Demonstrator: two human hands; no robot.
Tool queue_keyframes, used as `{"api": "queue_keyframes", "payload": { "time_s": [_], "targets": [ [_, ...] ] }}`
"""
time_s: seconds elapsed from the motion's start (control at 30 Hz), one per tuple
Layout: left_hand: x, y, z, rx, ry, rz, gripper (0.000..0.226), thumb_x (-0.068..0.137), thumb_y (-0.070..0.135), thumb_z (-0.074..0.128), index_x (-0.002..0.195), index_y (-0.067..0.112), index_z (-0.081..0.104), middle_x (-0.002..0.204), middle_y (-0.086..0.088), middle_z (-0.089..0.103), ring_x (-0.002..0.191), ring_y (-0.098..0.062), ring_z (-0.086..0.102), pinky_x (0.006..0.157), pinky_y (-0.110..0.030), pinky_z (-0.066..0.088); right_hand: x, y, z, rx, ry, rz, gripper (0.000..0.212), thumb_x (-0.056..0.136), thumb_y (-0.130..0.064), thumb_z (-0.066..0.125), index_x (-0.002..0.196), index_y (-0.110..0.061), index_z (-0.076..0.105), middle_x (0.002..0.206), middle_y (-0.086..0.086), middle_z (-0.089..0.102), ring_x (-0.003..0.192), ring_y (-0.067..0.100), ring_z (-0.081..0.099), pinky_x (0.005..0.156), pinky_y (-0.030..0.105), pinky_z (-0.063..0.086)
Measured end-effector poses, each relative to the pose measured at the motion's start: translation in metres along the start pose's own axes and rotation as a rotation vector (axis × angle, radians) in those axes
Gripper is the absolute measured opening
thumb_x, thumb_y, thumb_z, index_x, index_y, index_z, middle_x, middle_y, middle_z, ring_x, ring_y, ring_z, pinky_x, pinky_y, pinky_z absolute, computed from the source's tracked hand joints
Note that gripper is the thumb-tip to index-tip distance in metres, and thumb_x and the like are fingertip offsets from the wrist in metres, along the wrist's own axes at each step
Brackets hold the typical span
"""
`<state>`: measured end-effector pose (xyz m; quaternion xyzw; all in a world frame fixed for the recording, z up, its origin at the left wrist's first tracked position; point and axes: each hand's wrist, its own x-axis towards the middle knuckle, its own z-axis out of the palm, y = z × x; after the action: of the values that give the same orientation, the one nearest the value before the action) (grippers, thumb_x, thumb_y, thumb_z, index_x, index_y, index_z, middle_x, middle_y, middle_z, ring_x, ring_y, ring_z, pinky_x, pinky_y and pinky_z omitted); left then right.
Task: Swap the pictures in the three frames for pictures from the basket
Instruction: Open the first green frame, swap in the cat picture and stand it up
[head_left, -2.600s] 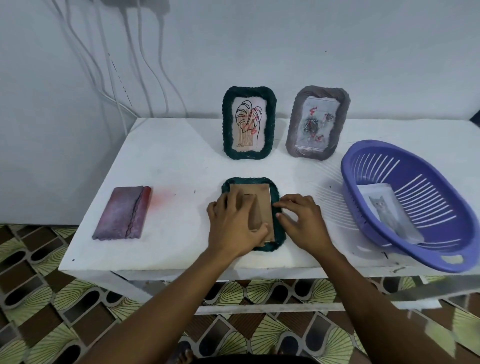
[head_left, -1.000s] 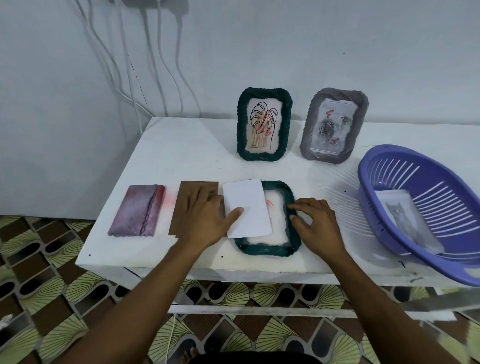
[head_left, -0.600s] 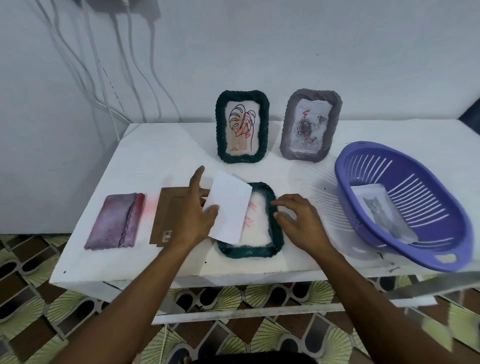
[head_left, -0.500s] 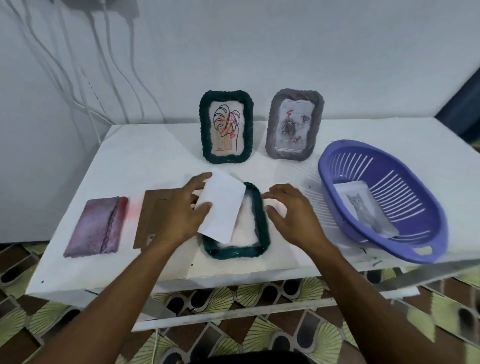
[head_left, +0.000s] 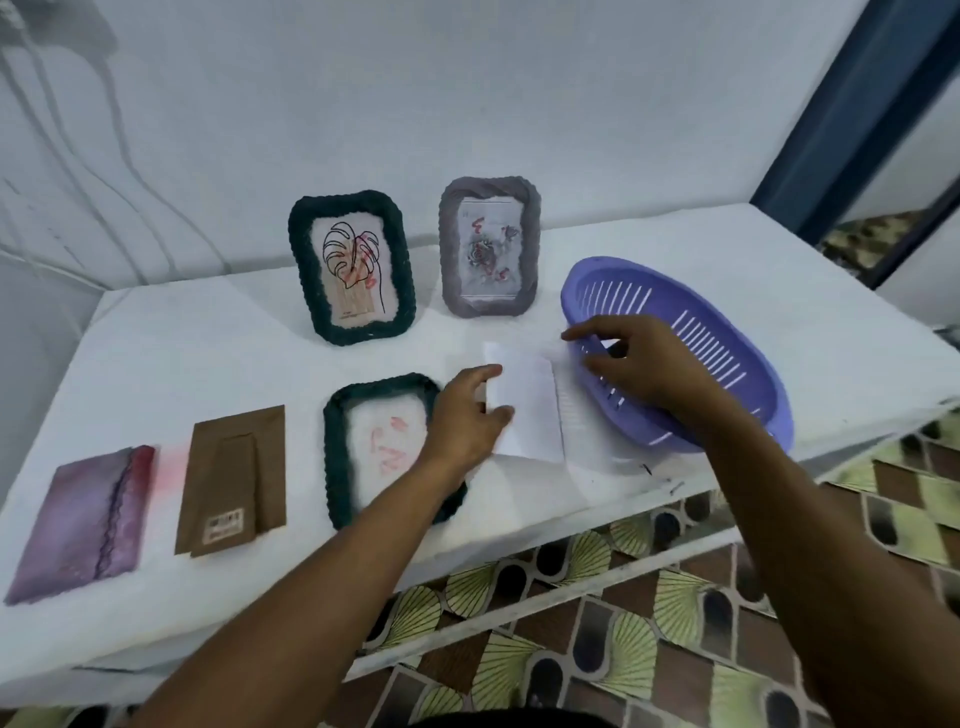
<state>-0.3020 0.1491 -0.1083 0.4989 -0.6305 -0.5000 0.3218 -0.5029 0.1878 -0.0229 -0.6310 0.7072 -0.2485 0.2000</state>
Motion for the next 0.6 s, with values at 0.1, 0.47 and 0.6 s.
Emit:
{"api": "queue_keyframes", "payload": {
  "time_s": [0.1, 0.47, 0.6],
  "targets": [
    [0.003, 0.003, 0.033, 0.027, 0.002, -0.001, 0.056, 0.085, 0.013, 0.07, 0.137, 0.018, 0.051, 0.128, 0.008, 0.051, 0.109, -0.018, 0.057, 0.098, -0.036, 0.049, -0.002, 0.007, -0.008, 0.133, 0.061, -0.009, 0.029, 0.09, -0.017, 0.063, 0.114, -0.032, 0.069, 0.103, -0.013, 0.068, 0.079, 0.005, 0.066, 0.07, 0.019, 0.049],
    [0.0, 0.011, 0.057, 0.094, -0.038, -0.069, 0.048, 0.095, 0.026, 0.053, 0.142, 0.021, 0.045, 0.123, -0.008, 0.063, 0.093, -0.03, 0.067, 0.082, -0.041, 0.057, 0.005, 0.021, 0.011, 0.218, -0.086, 0.038, 0.029, 0.091, -0.016, 0.06, 0.113, -0.032, 0.069, 0.112, -0.009, 0.068, 0.091, 0.012, 0.068, 0.079, 0.033, 0.059],
    [0.003, 0.019, 0.046, 0.268, 0.094, 0.022, 0.044, 0.097, 0.037, 0.044, 0.14, 0.026, 0.043, 0.133, -0.002, 0.056, 0.112, -0.024, 0.057, 0.097, -0.043, 0.046, 0.023, 0.05, -0.004, -0.074, 0.048, 0.086, 0.025, 0.088, -0.016, 0.063, 0.113, -0.022, 0.064, 0.11, 0.003, 0.07, 0.089, 0.02, 0.067, 0.079, 0.033, 0.055]
  ]
}}
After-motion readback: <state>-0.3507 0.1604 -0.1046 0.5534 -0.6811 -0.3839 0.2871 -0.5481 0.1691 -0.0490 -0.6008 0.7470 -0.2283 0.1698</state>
